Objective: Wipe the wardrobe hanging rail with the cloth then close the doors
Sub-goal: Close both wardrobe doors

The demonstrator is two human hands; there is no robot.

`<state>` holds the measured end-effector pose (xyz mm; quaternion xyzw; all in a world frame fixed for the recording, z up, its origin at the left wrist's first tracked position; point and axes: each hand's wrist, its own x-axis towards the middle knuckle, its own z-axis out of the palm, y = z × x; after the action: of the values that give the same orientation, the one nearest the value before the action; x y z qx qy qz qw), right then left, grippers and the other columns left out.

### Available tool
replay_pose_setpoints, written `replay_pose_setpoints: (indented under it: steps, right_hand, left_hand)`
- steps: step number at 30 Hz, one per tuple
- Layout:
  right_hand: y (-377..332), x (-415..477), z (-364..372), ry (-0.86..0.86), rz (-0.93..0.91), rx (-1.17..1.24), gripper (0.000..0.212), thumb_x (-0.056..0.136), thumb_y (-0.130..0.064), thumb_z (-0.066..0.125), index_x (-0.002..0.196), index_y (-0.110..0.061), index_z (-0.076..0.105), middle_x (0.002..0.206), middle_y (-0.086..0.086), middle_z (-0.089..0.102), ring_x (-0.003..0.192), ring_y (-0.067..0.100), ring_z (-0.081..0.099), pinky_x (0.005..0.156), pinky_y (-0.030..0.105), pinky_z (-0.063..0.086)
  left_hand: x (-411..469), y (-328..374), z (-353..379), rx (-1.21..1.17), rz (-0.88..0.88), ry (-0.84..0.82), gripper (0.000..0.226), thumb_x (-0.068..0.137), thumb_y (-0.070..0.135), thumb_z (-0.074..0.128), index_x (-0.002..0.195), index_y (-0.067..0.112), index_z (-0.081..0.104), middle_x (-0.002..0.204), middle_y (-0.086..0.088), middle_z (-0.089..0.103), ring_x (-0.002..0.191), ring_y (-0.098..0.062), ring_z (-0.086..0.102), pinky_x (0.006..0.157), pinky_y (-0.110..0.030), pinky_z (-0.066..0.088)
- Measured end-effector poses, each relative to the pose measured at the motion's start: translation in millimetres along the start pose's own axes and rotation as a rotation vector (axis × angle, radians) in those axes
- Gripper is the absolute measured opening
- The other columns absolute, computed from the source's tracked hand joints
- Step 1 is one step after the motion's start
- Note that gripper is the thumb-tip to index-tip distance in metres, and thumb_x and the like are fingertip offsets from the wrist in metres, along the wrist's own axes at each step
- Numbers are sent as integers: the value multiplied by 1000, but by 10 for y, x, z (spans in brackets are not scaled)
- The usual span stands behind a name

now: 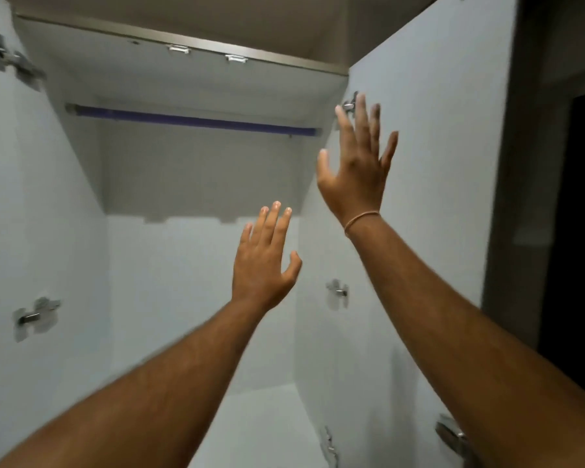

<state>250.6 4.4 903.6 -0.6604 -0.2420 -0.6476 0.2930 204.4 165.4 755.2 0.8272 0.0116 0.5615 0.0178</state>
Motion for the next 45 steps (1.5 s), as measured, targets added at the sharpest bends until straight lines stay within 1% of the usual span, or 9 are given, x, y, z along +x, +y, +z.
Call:
replay_pose_setpoints:
  steps: [6,11,18,22,25,31,37,41,45]
  right_hand:
    - [803,429,-919,212,127,-132,68,84,-16,42,150,-28,55,174,7,29,164,33,18,131,61,11]
    - [1386,323,-1217,136,211,-171,59,101,-25,44,160,-26,41,175,6,23,165,29,14,133,56,10]
    - [1642,-15,-1134,-105,416,312,57,114,-39,30,168,-24,21,175,-4,24,162,17,22,133,41,23]
    - [1586,-62,-1124,-88,516,431,53,115,-36,33,166,-24,26,173,-4,31,159,15,29,127,31,28]
    - [1486,-78,-1161,-72,518,502,52,114,-34,38,164,-22,31,170,-3,36,157,13,33,125,28,32]
    - [799,-207,-1037,-63,404,634,53,113,-19,39,165,-12,31,170,1,36,154,6,31,113,-2,26]
    - [-171,-332,-544,-129,196,631,58,103,-23,61,159,-18,45,155,2,55,139,8,52,116,15,40]
    - [-726,-347,9,-267,112,489,59,98,-38,65,155,-32,47,153,-1,51,135,22,53,100,39,58]
    - [-1193,-337,508,-361,86,320,56,97,-39,64,149,-33,45,151,3,44,128,27,49,83,46,65]
  left_hand:
    - [70,1579,540,-470,153,0,80,101,52,55,169,38,16,177,13,24,161,-7,25,127,-39,37]
    - [30,2690,740,-736,79,-25,94,97,75,52,169,43,1,178,18,12,163,-2,10,130,-43,28]
    - [-99,3064,951,-725,-27,-106,107,98,48,67,169,32,-12,179,13,-13,164,-8,-11,134,-47,19]
    - [-81,3045,913,-703,-58,-138,107,101,44,67,169,29,-14,178,12,-18,164,-10,-16,133,-36,18]
    - [-138,2952,771,-695,-72,-91,105,98,39,71,171,28,-5,180,11,-8,165,-11,-4,125,-22,17]
    - [-461,2274,270,-879,-194,-20,93,91,33,82,167,35,29,168,16,42,150,1,44,120,-29,44]
    - [-703,1092,-186,-925,-410,130,65,88,14,80,143,47,64,121,32,75,105,4,75,86,-18,61]
    - [-674,278,-169,-835,-672,185,52,93,20,82,135,45,67,110,42,71,103,16,69,94,-19,59]
    - [-508,-407,-111,-797,-797,131,47,96,14,78,141,22,69,121,14,76,111,-8,73,98,-34,62]
